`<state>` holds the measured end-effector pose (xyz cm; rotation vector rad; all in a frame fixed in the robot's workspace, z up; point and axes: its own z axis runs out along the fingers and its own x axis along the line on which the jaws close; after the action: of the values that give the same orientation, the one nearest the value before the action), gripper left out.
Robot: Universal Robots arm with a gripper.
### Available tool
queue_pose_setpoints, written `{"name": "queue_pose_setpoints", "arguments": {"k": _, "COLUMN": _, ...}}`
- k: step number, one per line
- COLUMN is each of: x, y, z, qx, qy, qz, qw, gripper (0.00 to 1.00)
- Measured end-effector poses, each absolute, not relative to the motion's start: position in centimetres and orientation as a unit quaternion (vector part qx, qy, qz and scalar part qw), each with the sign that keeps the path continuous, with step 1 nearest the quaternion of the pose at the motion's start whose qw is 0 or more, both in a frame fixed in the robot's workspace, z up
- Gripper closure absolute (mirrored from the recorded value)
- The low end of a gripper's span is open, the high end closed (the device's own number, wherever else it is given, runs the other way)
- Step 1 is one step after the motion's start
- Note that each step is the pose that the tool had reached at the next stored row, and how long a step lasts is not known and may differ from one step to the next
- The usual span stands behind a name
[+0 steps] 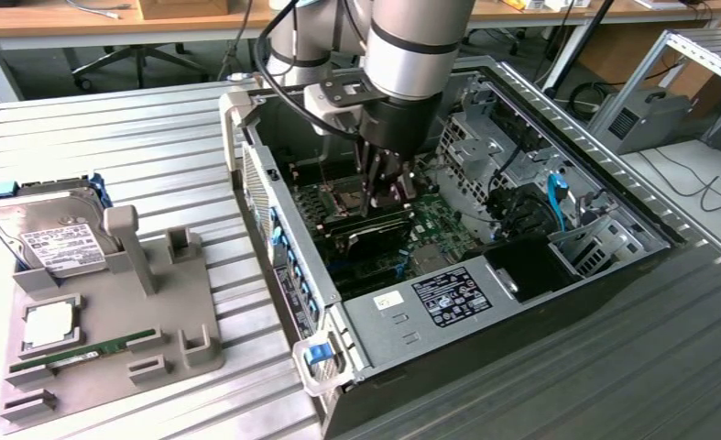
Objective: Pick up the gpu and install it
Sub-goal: 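Press down on the gpu until it lock into place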
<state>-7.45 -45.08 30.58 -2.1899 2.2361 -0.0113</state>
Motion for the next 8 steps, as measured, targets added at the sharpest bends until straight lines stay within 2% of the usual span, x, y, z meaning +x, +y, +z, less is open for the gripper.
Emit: {"name": "queue_pose_setpoints", "arguments": {"k": 8, "x": -7.55, "y": -44.99, "z": 30.23, "qx": -0.7, "qy": 0.714, "qz": -0.004, "qw": 0.006, "gripper": 0.89}}
